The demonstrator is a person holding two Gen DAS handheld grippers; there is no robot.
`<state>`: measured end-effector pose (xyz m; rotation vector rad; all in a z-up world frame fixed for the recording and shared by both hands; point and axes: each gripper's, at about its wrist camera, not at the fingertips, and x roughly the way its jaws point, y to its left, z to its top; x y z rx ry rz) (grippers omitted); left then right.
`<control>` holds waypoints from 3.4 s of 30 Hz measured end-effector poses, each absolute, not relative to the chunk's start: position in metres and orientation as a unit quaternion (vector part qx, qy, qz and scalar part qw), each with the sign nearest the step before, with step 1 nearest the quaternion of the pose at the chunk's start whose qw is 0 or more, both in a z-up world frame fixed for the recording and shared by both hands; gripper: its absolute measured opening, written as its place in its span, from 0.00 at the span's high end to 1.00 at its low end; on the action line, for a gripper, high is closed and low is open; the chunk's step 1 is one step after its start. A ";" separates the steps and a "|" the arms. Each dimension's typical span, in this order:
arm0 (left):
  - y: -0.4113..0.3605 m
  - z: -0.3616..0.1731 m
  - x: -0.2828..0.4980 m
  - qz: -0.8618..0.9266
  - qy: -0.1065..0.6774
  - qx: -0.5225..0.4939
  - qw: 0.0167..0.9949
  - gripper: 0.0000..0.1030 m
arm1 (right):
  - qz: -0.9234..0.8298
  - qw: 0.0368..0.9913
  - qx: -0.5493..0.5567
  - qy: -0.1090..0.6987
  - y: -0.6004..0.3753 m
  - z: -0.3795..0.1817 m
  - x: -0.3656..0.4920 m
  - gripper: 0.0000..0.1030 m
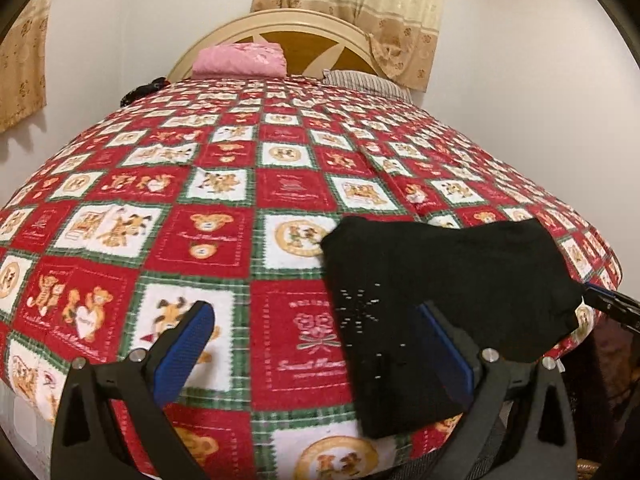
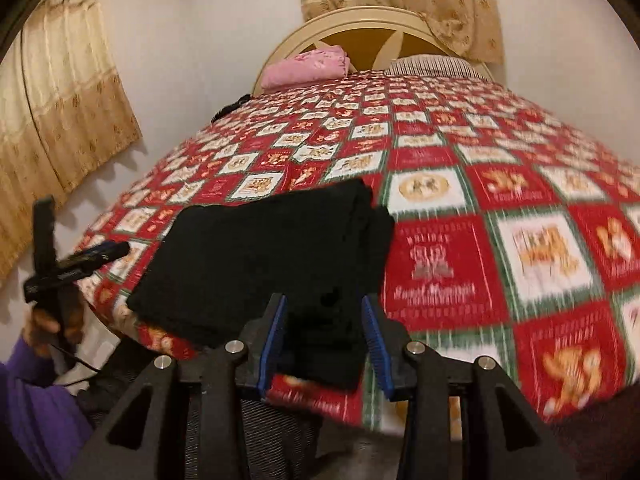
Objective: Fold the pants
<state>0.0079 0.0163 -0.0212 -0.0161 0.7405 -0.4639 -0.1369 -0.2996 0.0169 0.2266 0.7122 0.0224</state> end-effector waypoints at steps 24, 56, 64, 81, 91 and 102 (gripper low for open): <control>-0.003 -0.040 0.015 -0.232 0.411 -0.017 0.881 0.01 | 0.003 0.935 0.071 0.349 -0.286 0.007 -0.129 0.95; -0.024 -0.040 0.043 -0.222 0.428 -0.020 0.876 0.01 | 0.027 0.923 0.208 0.323 -0.319 -0.015 -0.119 0.31; -0.025 -0.044 0.042 -0.214 0.444 -0.033 0.870 0.00 | 0.034 0.921 0.195 0.336 -0.306 -0.023 -0.112 0.32; -0.027 -0.046 0.040 -0.216 0.441 -0.033 0.870 0.00 | 0.019 0.928 0.158 0.336 -0.299 -0.021 -0.111 0.42; -0.017 -0.048 0.038 -0.244 0.431 -0.051 0.867 0.00 | 0.016 0.928 0.160 0.336 -0.304 -0.023 -0.113 0.46; -0.014 -0.044 0.034 -0.258 0.447 -0.057 0.855 0.00 | 0.018 0.926 0.168 0.336 -0.306 -0.025 -0.113 0.46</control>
